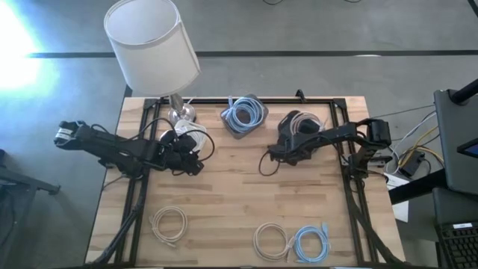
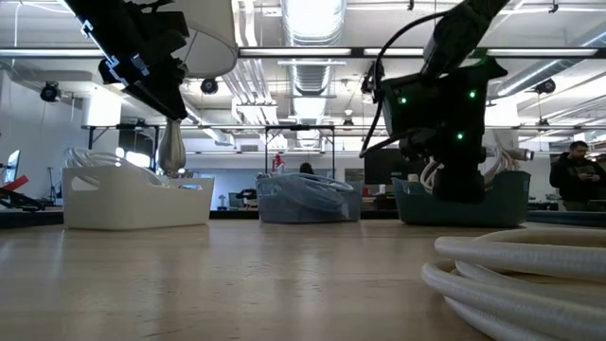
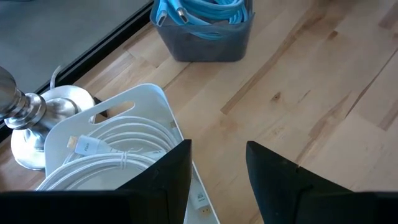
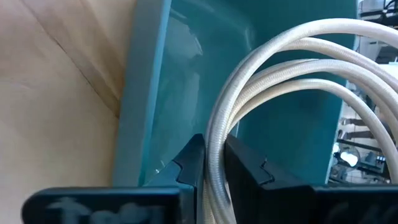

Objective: Sort HDMI cables
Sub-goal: Put the top right light brown HDMI cable into the green bin, then put the left light brown HDMI cable into the green bin

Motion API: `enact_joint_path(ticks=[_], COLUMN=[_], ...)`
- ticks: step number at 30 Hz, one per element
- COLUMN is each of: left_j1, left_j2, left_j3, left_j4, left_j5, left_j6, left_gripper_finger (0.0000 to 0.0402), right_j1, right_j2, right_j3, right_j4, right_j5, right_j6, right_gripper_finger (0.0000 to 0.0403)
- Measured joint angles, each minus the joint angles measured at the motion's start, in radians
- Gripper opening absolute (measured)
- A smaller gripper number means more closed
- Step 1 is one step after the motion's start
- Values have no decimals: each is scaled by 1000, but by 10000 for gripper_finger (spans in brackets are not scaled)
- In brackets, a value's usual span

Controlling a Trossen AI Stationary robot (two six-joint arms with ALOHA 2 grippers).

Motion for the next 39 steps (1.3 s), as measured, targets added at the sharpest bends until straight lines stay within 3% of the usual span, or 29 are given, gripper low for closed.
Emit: enact_joint_path(ticks=[22, 39], left_j1=[-1, 0], left_j2=[0, 0], left_j3=[0, 0], left_j4=[13, 19], left_j5=[0, 0], left_j6=[0, 3], left_gripper_finger=[156, 156], right_j1=[-5, -4], right_j2=[0, 0], right_j3=[18, 151], right_j4=[17, 6], right_j5=[-27, -30], right_j6=[-8, -83], right_gripper_finger=[119, 126])
